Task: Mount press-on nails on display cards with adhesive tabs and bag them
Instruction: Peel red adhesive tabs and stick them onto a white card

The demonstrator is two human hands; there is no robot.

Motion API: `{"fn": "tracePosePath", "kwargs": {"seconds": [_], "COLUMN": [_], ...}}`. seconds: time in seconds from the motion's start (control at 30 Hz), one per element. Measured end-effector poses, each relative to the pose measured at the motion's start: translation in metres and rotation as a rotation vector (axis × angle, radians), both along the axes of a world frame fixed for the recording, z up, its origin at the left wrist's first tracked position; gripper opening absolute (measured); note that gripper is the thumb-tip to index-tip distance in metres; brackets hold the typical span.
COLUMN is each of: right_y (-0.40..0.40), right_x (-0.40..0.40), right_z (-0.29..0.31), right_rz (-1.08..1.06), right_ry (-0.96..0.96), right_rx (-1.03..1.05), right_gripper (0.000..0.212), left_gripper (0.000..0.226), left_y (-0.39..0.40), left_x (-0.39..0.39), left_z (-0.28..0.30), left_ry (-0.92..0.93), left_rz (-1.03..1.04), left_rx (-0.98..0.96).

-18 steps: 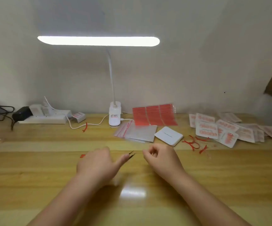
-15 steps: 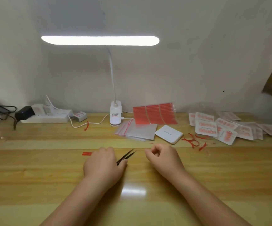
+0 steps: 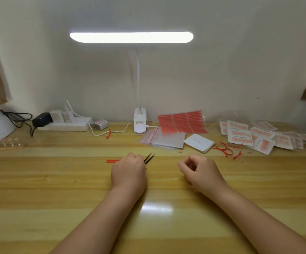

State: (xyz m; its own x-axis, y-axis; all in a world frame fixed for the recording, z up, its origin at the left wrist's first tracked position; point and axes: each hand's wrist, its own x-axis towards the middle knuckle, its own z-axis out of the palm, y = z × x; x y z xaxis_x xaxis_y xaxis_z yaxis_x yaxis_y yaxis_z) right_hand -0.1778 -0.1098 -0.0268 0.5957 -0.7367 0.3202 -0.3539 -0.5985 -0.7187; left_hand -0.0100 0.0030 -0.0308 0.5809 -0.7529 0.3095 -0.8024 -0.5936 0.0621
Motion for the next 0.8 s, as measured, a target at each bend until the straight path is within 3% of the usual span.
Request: {"fn": "tracePosePath", "kwargs": {"seconds": [0.57,0.67,0.8], "right_y": [-0.001,-0.002,-0.006], "right_x": [0.003,0.004,0.005], "right_z": [-0.001,0.001,-0.003], "right_rz": [0.023,0.02,-0.016], "right_ry": [0.068,0.055,0.105], "right_rx": [-0.059,-0.053,-0.145], "right_gripper": [0.021,0.022,0.024], "left_gripper": [0.026,0.04,0.059], "left_y": [0.005,0.003,0.011], "left_x": [0.009,0.015,0.058], "left_z": [-0.009,-0.001,0.027], "left_ry": [0.049,0.063,0.17], "left_rz": [0.059,0.086,0.183], "left_rx": [-0.039,-0.034,-0.2]}}
